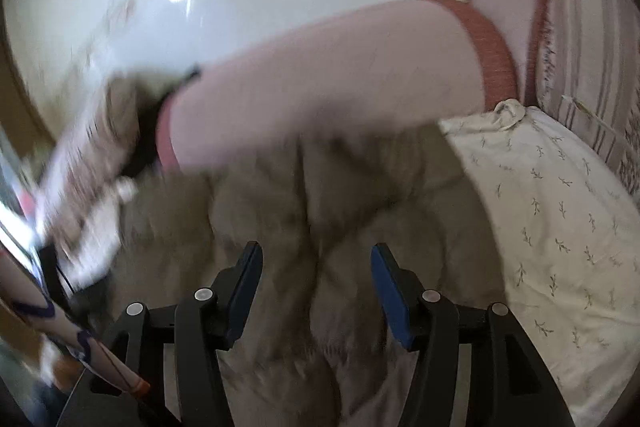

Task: Fold large clothes

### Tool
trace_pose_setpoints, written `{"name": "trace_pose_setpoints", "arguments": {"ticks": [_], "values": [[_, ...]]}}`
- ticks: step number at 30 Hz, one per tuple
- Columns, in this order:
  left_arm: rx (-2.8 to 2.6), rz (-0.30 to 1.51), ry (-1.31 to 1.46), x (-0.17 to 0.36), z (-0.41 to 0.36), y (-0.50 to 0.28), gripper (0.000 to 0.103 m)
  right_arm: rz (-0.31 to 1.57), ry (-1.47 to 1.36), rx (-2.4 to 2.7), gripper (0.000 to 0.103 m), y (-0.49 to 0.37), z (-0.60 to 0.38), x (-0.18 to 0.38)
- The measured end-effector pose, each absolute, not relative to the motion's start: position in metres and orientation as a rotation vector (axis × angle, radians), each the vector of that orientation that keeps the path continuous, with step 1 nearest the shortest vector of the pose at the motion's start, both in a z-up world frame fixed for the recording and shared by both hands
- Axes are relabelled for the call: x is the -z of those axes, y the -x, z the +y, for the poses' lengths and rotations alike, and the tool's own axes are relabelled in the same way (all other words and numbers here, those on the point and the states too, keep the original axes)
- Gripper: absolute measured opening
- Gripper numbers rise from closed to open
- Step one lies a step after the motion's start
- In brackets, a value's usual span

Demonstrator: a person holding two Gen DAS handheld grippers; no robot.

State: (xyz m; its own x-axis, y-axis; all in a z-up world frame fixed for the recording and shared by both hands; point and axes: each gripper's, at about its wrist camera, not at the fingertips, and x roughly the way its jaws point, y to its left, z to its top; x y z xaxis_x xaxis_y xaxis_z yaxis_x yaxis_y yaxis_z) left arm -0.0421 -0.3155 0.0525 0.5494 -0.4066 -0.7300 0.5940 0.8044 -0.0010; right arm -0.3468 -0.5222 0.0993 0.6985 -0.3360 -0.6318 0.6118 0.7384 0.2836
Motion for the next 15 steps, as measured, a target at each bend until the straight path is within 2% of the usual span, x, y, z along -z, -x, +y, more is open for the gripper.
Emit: {"name": "trace_pose_setpoints", "arguments": {"ticks": [4,9,11,15], "values": [[0.594,0.821,-0.253,-0.044,-0.319,0.033,0.086,0.701,-0.478,0.604,0.061,0.319,-0.526,-0.057],[0.529,0.817,-0.291,-0.044,-0.322,0.039,0.087,0.734,-0.488,0.654,0.061,0.307,-0.537,-0.039],[0.525,0.79,-0.273,-0.056,-0.31,0.058,0.083,0.74,-0.483,0.698,0.061,0.31,-0.531,-0.045],[0.567,0.726,-0.217,-0.078,-0.279,0.102,0.083,0.665,-0.449,0.683,0.058,0.331,-0.485,-0.077]]}}
